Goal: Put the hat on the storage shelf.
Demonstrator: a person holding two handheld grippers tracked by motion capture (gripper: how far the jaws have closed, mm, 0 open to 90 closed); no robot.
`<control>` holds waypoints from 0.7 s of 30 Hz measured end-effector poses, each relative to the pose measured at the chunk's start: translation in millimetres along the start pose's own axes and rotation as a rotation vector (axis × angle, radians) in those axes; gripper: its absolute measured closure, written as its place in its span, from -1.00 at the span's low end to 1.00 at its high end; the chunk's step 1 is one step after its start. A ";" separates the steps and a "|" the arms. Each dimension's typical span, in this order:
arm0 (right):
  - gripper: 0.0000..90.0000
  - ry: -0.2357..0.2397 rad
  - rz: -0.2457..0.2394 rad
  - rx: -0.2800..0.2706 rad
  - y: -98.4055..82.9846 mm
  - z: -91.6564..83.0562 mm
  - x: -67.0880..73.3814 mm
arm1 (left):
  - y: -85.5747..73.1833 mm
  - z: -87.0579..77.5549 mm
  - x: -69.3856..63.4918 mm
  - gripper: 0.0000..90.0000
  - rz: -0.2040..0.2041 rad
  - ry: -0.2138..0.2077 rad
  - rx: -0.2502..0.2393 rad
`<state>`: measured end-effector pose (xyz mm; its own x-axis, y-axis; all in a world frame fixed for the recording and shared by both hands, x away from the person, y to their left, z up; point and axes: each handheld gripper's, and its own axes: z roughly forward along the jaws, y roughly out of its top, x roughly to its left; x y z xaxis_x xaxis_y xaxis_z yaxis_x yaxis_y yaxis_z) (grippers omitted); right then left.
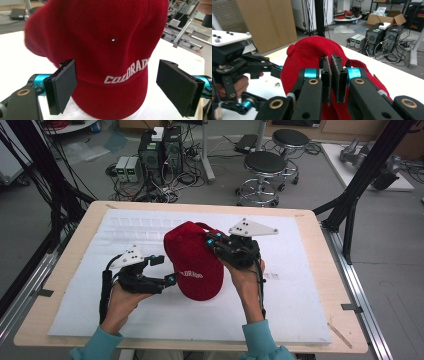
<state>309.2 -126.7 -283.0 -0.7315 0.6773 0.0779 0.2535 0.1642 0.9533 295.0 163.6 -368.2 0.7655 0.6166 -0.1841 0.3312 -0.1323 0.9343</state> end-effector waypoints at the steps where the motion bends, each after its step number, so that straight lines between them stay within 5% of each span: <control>1: 0.93 0.000 -0.002 -0.002 -0.2 -0.1 0.3 | 0.2 2.6 -1.3 -0.60 -0.004 0.001 0.002; 21: 0.93 0.027 -0.022 -0.001 -0.7 -2.2 4.0 | 5.4 21.1 -0.4 0.07 -0.031 0.027 0.013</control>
<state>304.7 -125.7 -282.7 -0.7541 0.6536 0.0646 0.2366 0.1786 0.9550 308.2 146.3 -369.6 0.7396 0.6412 -0.2044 0.3619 -0.1229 0.9241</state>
